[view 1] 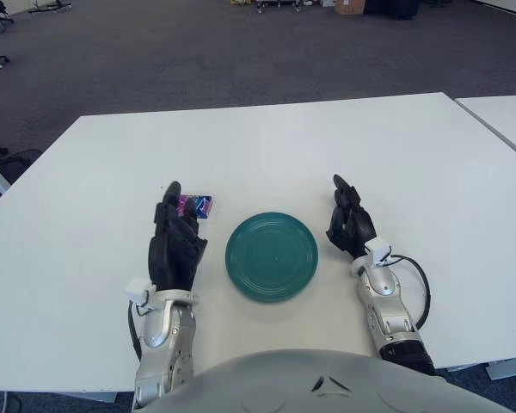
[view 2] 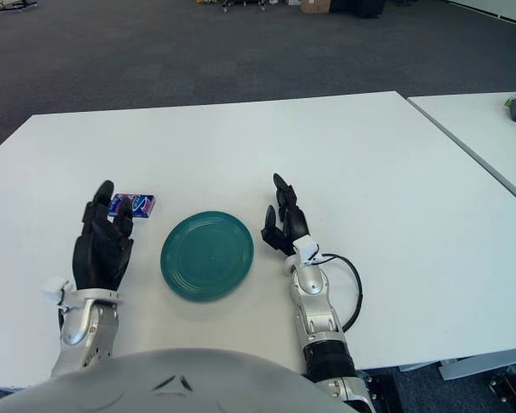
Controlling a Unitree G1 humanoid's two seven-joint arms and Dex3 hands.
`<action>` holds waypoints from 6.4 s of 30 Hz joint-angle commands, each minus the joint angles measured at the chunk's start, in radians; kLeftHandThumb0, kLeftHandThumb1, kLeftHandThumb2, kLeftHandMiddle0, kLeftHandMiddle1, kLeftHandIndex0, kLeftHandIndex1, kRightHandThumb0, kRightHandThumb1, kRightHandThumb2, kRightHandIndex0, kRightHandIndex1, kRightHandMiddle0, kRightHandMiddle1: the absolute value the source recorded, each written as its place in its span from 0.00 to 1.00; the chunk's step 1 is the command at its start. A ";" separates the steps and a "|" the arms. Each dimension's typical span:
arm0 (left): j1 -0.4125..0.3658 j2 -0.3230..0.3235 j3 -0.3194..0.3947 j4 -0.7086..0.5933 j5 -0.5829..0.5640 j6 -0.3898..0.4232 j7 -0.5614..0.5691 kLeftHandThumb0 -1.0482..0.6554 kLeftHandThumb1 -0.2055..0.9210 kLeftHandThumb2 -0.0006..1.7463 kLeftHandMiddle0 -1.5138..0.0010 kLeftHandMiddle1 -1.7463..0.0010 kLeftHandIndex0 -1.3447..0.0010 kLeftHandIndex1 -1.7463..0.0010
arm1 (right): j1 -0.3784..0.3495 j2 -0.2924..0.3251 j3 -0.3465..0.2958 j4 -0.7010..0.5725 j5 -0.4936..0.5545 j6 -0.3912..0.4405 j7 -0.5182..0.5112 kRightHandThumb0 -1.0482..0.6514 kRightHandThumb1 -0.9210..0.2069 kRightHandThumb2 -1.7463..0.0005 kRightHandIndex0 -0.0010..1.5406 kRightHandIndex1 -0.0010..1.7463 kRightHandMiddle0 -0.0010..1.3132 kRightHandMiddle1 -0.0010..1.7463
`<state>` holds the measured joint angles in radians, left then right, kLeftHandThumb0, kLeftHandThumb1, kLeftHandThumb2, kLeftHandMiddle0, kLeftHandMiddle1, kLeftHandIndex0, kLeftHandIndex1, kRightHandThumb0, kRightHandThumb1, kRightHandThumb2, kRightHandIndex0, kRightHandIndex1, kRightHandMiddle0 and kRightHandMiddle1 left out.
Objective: Put the gum into the plate.
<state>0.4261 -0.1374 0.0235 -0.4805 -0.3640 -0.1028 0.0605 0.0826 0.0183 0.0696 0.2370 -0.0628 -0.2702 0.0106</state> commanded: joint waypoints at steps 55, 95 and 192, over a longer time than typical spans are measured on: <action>-1.021 0.852 -0.335 1.483 0.942 -0.432 -0.314 0.00 1.00 0.20 0.93 1.00 1.00 0.56 | -0.065 0.020 0.002 0.193 -0.010 0.025 -0.027 0.21 0.00 0.44 0.01 0.00 0.00 0.12; -1.019 0.675 -0.392 1.568 0.878 -0.415 -0.490 0.00 1.00 0.20 0.92 0.99 1.00 0.59 | -0.104 0.006 -0.017 0.281 0.011 0.031 -0.004 0.20 0.00 0.45 0.02 0.00 0.00 0.12; -0.772 0.863 -0.214 0.598 0.818 -0.326 -0.236 0.62 0.35 0.82 0.53 0.06 0.61 0.00 | -0.113 -0.003 -0.045 0.286 0.019 0.043 0.007 0.20 0.00 0.45 0.04 0.00 0.00 0.14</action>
<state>-0.3826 0.7458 -0.1872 0.2324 0.4299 -0.4605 -0.1406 -0.0900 0.0108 0.0275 0.4540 -0.0518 -0.2890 0.0204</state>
